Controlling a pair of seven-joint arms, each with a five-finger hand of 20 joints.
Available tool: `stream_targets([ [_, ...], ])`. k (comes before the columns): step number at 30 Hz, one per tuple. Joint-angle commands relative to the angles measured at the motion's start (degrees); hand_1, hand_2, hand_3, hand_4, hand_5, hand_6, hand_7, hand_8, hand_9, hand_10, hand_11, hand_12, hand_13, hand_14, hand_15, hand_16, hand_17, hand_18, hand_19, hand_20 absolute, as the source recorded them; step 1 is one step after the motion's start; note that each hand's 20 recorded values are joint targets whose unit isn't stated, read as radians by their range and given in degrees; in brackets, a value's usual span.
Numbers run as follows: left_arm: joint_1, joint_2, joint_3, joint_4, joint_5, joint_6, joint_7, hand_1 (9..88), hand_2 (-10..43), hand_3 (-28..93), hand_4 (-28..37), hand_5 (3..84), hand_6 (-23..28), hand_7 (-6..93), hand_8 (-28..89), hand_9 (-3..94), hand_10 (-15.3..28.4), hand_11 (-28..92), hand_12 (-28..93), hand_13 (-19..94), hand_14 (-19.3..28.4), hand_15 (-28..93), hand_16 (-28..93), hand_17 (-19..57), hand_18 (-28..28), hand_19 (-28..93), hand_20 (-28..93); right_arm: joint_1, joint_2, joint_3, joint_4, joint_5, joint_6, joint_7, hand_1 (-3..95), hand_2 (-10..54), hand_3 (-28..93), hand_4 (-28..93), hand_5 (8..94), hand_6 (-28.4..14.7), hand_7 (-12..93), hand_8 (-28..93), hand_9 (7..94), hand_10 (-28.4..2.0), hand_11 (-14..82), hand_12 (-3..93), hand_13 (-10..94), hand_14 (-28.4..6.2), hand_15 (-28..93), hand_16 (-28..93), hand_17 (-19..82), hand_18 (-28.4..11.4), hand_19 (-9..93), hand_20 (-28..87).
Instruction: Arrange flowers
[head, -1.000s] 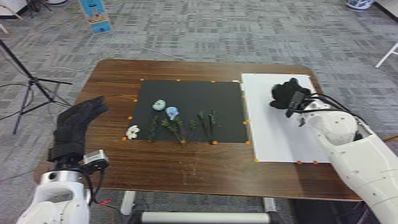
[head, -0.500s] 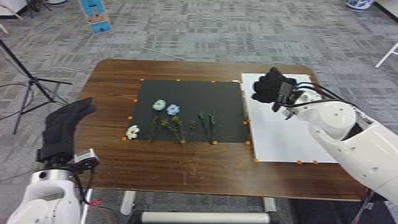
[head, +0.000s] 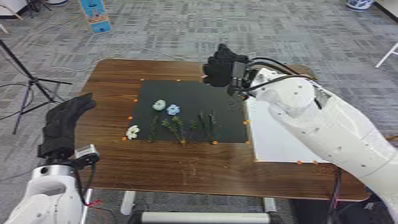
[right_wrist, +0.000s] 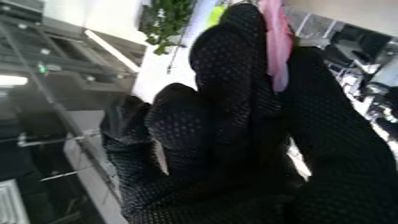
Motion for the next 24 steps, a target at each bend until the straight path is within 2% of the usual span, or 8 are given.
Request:
stream_targets([
  [1,-2.28,0.06,0.38,-1.06,0.71,-0.25,-0.44,24.2,26.0,69,-28.3,50.6,3.5,15.2,-9,51.8,13.6,18,9,37,11.0,11,-4,10.9,6.1,5,17,-2.89,-8.31,1.97,3.71,-5.3,-3.07,-4.03,51.5,7.7,51,-24,74.6,2.4,33,7,82.1,-10.2,44.0,35.5,74,-10.7,71,45,36,-23.5,84,66],
  [2,-1.99,0.03,0.26,-1.29,0.69,-0.2,-0.4,24.2,25.9,69,-28.3,50.6,3.5,15.3,-9,51.8,13.6,18,9,37,11.0,11,-4,10.9,6.0,5,17,-3.57,-8.98,2.68,4.04,-5.95,-3.56,-4.47,51.5,7.7,51,-24,74.6,2.4,33,7,82.1,-10.2,44.0,35.5,74,-10.7,71,45,36,-23.6,84,66],
  [3,0.17,-0.1,-0.8,-2.14,0.19,-0.5,0.69,24.2,25.9,69,-28.3,50.6,3.5,15.3,-9,51.8,13.6,18,9,37,11.1,11,-4,10.9,6.0,5,17,-4.03,-8.03,1.42,2.28,-5.6,-4.27,-3.01,51.6,7.7,51,-24,74.5,2.5,33,7,82.0,-10.2,44.0,35.6,74,-10.7,71,45,36,-23.6,84,66],
  [7,-1.17,-0.23,-0.1,-1.78,0.3,-0.19,0.06,24.1,25.7,69,-28.3,50.6,3.5,15.4,-9,51.8,13.7,18,9,37,11.1,11,-4,10.8,6.0,5,17,-5.1,-11.08,3.45,5.3,-8.32,-4.49,-4.67,51.6,7.8,51,-24,74.6,2.4,33,7,81.8,-10.0,44.1,35.7,74,-10.6,71,45,36,-23.6,84,66],
  [8,-2.58,-0.2,0.68,-1.22,0.6,-0.17,-0.63,24.1,25.7,69,-28.3,50.6,3.5,15.4,-9,51.8,13.7,18,9,37,11.1,11,-4,10.8,5.9,5,17,-5.64,-12.64,5.19,6.82,-10.16,-4.46,-6.18,51.6,7.8,51,-24,74.6,2.4,32,7,81.8,-10.0,44.2,35.7,74,-10.6,71,45,36,-23.6,84,66],
  [14,-2.35,-0.59,0.86,-1.59,0.77,-0.16,-0.29,24.1,25.4,69,-28.3,50.6,3.6,15.5,-9,51.9,13.7,18,9,36,11.4,11,-4,10.3,6.2,5,17,-7.58,-17.16,8.42,9.54,-16.37,-5.72,-8.47,52.1,7.7,50,-24,74.5,2.6,32,6,81.7,-10.0,44.2,35.7,73,-10.6,72,45,36,-23.5,84,66],
  [19,-2.97,-0.76,1.66,-1.35,0.77,-0.75,-0.52,24.1,25.3,69,-28.3,50.6,3.6,15.3,-9,51.9,13.7,18,9,36,11.4,11,-3,10.3,6.2,5,17,-8.96,-21.03,11.1,12.12,-20.15,-6.17,-9.67,51.8,7.7,50,-24,74.7,2.8,32,6,81.5,-9.9,44.3,35.9,73,-10.6,72,45,36,-23.6,84,66],
  [24,-3.02,-0.83,1.75,-1.3,0.72,-1.3,-0.58,24.0,25.2,69,-28.3,50.6,3.6,15.5,-9,51.8,13.6,18,9,36,11.4,11,-3,10.1,6.3,5,17,-10.07,-22.39,11.72,12.46,-20.89,-6.95,-9.72,51.5,7.5,50,-24,74.9,3.1,32,5,81.3,-9.9,44.3,35.9,73,-10.7,72,45,36,-23.8,84,66],
])
